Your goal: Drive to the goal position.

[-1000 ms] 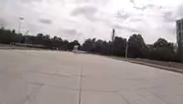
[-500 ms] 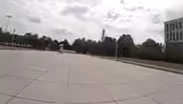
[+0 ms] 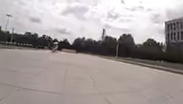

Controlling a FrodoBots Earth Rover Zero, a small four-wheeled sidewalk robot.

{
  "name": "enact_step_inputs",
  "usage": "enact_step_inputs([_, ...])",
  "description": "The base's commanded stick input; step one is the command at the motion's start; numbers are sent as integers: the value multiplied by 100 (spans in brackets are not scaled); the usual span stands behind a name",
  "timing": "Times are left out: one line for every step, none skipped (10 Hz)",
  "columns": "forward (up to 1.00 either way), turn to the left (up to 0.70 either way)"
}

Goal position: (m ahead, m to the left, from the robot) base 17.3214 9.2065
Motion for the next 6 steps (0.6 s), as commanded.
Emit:
enact_step_inputs([100, -2])
enact_step_inputs([100, -2])
enact_step_inputs([100, -8])
enact_step_inputs([100, -26])
enact_step_inputs([100, -14])
enact_step_inputs([100, -3])
